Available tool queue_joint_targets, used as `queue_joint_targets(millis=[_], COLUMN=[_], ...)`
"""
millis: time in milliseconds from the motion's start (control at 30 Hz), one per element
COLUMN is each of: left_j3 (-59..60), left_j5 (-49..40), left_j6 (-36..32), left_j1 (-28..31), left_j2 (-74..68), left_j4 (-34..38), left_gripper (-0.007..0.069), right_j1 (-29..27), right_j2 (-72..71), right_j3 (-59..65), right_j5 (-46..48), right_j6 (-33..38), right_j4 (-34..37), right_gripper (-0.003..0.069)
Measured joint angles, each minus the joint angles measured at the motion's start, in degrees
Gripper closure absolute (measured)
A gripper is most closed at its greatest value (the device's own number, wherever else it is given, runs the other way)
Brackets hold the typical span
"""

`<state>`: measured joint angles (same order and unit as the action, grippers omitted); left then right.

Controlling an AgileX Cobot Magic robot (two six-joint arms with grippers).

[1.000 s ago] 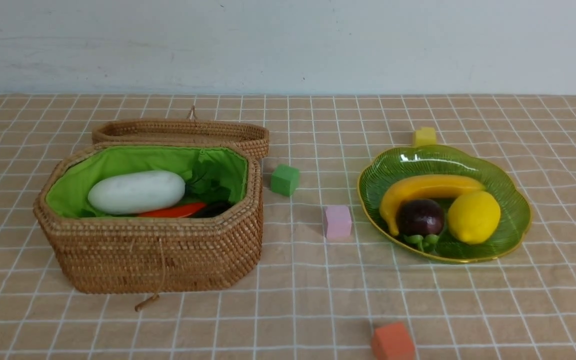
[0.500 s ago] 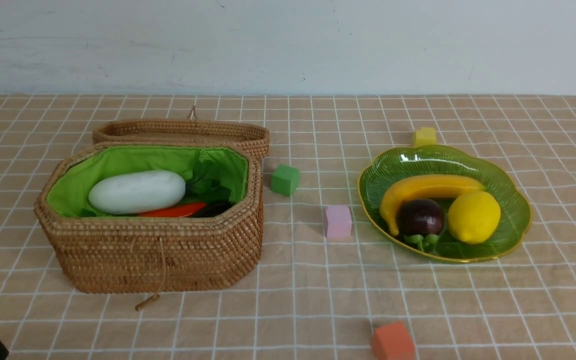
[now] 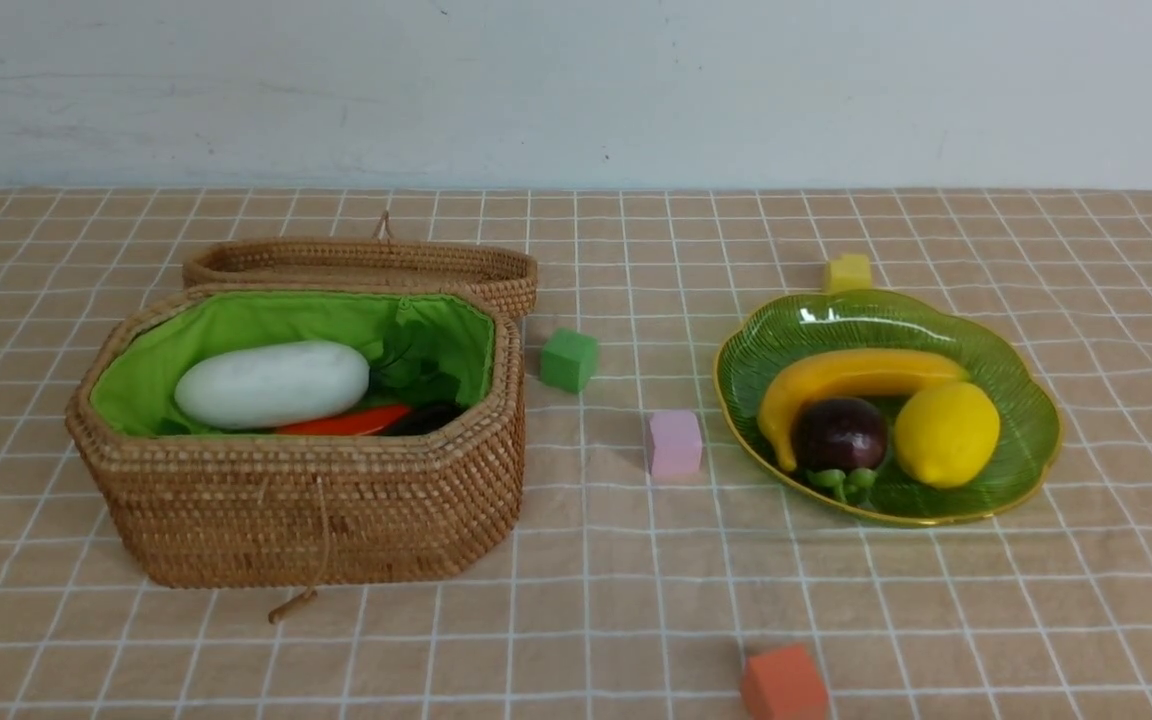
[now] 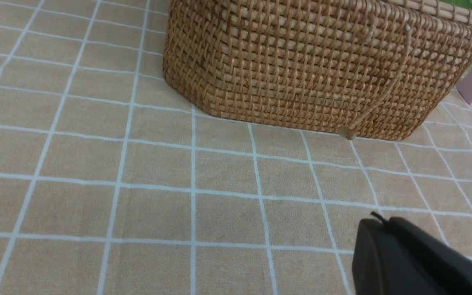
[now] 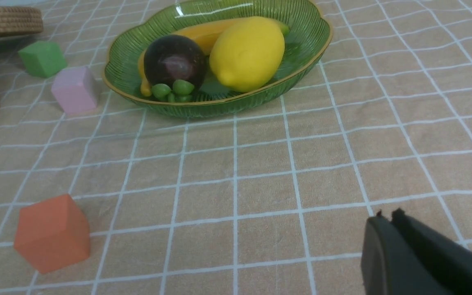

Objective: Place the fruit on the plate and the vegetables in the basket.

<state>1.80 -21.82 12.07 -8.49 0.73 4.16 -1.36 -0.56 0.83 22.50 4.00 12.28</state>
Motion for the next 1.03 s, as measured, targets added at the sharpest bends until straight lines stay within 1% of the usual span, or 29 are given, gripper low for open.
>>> queue_joint_targets(millis=[1033], left_j3=[0.0], left_j5=[0.0], left_j6=[0.0], left_j1=[0.0], left_j2=[0.0], left_j4=[0.0], left_gripper=[0.0637], right_j1=[0.0], right_j2=[0.0], right_j3=[0.0], right_j5=[0.0], right_j6=[0.0], right_j4=[0.0], right_gripper=[0.058])
